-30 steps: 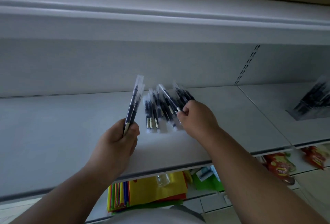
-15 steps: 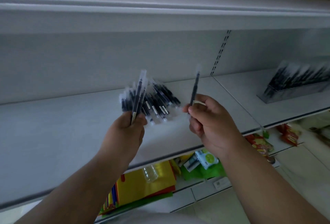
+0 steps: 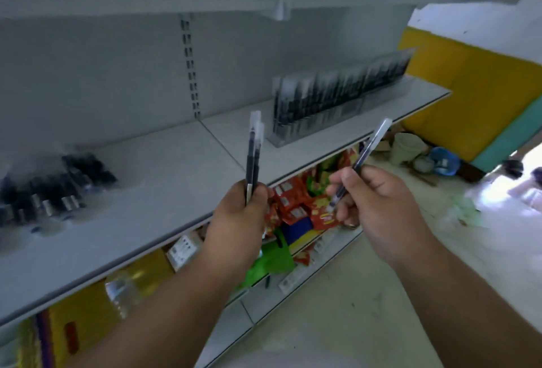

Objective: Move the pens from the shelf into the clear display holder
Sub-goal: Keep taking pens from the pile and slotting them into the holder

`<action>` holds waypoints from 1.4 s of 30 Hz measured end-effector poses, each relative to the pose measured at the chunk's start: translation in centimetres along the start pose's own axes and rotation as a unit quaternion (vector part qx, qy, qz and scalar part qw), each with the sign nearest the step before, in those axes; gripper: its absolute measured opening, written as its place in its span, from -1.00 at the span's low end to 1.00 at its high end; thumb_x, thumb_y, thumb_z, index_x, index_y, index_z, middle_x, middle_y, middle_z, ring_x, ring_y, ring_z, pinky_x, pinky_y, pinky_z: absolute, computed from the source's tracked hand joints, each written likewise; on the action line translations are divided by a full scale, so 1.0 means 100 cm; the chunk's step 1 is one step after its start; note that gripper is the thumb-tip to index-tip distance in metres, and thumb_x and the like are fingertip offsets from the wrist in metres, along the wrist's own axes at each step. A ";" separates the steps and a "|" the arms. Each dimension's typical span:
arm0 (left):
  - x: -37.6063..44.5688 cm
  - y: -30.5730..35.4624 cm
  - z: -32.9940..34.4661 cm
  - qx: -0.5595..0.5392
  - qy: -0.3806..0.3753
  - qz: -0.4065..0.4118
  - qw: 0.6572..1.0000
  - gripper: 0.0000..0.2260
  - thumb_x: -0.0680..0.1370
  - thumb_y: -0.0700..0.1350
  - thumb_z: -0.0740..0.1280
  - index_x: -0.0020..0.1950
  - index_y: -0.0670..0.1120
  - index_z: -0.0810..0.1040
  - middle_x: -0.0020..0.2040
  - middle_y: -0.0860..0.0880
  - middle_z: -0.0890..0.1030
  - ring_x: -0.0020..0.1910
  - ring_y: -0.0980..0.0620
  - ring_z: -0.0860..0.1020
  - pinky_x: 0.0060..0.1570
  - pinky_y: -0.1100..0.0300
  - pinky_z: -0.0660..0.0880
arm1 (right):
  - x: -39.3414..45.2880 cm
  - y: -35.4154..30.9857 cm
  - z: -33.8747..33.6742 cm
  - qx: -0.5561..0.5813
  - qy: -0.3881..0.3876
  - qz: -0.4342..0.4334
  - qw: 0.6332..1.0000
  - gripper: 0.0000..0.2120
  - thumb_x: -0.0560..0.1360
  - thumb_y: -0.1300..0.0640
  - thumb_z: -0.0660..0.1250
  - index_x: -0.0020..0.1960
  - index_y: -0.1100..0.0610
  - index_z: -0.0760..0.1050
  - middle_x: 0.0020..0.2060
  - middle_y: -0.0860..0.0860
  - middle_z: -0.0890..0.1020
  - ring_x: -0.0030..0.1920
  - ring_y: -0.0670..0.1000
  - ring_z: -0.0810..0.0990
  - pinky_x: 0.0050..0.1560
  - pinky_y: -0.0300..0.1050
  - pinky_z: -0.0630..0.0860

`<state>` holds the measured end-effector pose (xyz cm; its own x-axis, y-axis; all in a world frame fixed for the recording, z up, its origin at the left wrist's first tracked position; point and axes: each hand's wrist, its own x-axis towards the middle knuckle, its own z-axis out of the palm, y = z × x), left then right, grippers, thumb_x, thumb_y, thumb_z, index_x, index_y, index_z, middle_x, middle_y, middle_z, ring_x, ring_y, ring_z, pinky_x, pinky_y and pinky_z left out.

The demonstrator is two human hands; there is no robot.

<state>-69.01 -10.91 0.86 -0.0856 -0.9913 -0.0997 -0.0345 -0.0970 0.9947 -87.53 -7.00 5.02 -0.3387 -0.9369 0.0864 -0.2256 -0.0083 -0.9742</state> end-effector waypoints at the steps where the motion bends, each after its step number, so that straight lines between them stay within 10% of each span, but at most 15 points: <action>1: 0.001 0.000 0.025 -0.002 -0.010 -0.002 1.000 -0.81 0.63 0.05 0.21 -0.09 0.09 0.57 -0.45 0.10 0.43 -0.46 0.05 0.35 -0.34 0.11 0.31 | 0.006 0.004 -0.024 -0.008 0.005 -0.004 1.000 -0.78 0.64 0.13 0.22 -0.08 0.13 0.61 -0.24 0.08 0.68 -0.42 0.05 0.52 -0.38 -0.06 0.45; 15: 0.069 0.008 0.219 0.036 -0.088 -0.009 0.995 -0.68 0.63 0.09 0.22 -0.30 0.00 0.40 -0.46 0.01 0.34 -0.48 0.03 0.29 -0.31 0.03 0.28 | 0.122 0.047 -0.184 -0.017 0.035 -0.023 0.999 -0.90 0.63 0.23 0.21 0.08 0.04 0.42 -0.21 0.08 0.62 -0.42 -0.02 0.52 -0.38 -0.28 0.48; 27: 0.182 0.043 0.319 0.006 -0.128 0.020 0.992 -0.64 0.64 0.04 0.22 -0.38 0.10 0.44 -0.44 0.08 0.39 -0.46 0.09 0.33 -0.38 0.17 0.28 | 0.257 0.064 -0.247 -0.191 0.132 -0.078 0.970 -0.95 0.58 0.06 0.29 -0.06 -0.01 0.50 -0.31 -0.01 0.62 -0.27 -0.01 0.61 -0.17 0.11 0.58; 35: 0.247 0.040 0.378 0.025 -0.019 0.024 0.999 -0.60 0.61 0.07 0.22 -0.44 0.14 0.45 -0.47 0.10 0.34 -0.45 0.08 0.31 -0.36 0.16 0.30 | 0.406 0.094 -0.287 -0.233 0.089 -0.188 0.950 -0.77 0.63 0.00 0.23 -0.07 0.16 0.44 -0.25 0.09 0.60 -0.23 0.11 0.59 -0.20 0.18 0.54; 42: 0.278 0.047 0.450 0.087 0.083 0.037 0.992 -0.65 0.61 0.09 0.18 -0.38 0.19 0.46 -0.48 0.14 0.39 -0.46 0.16 0.33 -0.34 0.21 0.32 | 0.516 0.100 -0.317 -0.245 -0.006 -0.253 0.936 -0.76 0.64 0.06 0.22 -0.10 0.21 0.44 -0.32 0.02 0.53 -0.30 -0.21 0.47 -0.41 -0.37 0.23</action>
<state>-116.39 -34.94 1.59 0.0702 -0.9975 -0.0063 -0.2066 -0.0207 0.9782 -136.21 -44.31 6.34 -0.0656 -0.8602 0.5057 -0.7466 -0.2940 -0.5968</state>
